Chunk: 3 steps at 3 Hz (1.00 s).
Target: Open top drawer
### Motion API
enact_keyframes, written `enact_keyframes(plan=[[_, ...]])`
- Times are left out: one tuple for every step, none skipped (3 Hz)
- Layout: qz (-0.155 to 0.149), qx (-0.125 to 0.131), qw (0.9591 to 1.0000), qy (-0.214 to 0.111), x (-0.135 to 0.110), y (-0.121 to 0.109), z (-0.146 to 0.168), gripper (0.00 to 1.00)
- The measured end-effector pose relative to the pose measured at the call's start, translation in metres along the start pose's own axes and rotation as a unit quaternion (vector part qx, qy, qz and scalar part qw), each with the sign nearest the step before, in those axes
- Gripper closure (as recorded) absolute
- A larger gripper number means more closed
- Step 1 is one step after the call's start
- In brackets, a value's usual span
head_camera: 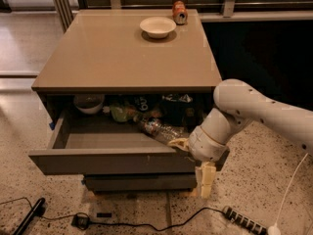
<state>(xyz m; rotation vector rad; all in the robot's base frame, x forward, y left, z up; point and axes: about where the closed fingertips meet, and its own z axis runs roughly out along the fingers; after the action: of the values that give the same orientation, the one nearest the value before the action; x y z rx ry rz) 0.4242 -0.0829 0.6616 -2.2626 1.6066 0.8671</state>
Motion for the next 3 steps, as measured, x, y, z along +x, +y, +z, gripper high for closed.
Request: enact_keyframes(plan=[[-0.009, -0.009, 0.9999, 0.009, -0.003, 0.004, 0.006, 0.00], [-0.016, -0.018, 0.9996, 0.015, -0.003, 0.016, 0.009, 0.00], [-0.016, -0.018, 0.9996, 0.015, -0.005, 0.017, 0.008, 0.00]])
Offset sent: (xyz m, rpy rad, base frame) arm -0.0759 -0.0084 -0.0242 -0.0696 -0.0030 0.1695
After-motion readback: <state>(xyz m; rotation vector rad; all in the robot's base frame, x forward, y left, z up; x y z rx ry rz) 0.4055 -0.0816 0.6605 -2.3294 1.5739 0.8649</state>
